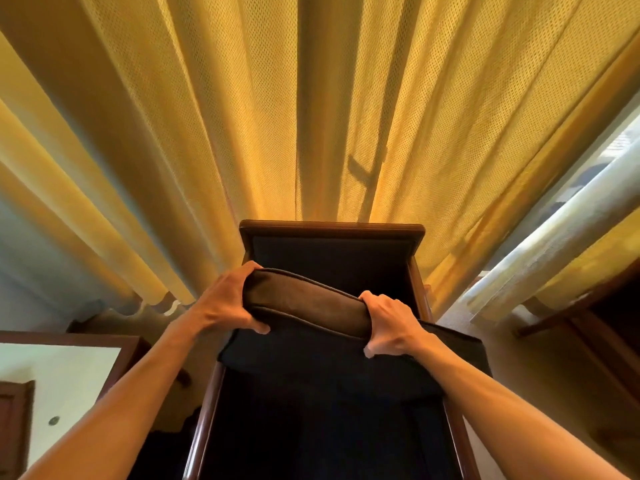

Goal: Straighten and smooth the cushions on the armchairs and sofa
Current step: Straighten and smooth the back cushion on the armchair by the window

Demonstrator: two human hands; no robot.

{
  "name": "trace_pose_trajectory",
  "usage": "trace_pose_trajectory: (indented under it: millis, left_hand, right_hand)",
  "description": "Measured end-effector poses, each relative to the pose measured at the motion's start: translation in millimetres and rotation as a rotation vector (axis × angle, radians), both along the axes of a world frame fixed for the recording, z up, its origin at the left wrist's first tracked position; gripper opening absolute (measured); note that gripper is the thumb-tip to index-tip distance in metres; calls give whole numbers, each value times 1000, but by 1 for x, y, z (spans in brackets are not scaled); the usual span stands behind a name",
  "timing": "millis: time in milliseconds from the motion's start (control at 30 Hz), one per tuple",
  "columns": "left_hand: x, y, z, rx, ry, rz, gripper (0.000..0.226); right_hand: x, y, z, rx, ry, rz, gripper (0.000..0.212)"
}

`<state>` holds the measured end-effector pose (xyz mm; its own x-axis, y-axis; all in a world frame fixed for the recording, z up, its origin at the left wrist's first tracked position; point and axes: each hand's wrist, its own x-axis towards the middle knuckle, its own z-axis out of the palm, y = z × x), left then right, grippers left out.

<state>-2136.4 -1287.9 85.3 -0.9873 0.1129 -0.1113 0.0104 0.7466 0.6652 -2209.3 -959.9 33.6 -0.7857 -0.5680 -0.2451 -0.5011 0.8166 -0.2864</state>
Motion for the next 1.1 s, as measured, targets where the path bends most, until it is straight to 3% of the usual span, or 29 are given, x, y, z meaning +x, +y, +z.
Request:
trace_pose_trajectory:
  millis: [167,267,433,667,967,1100]
  left_hand:
    - [24,-21,-52,-136,-178,155,94]
    - [35,-20,-81,-230,-272,155,96]
    - [49,-3,-128,-480,-437,190,106]
    - [16,38,-146,-659,-254,-92,118]
    - [-71,41,-138,-643,-149,-110,107]
    - [-107,29,-130,-637,-79,-74,99]
  right_hand:
    - [12,-35,-10,103,15,1,74]
    - [30,-45,-44,165,-49,-25,80]
    - [54,-40,-90,149,4,-1,97]
    - [31,28,-96,235,36,-83,125]
    - [-59,19,-87,211,22,15,101]
    - [-99,11,-84,164,112,19,96]
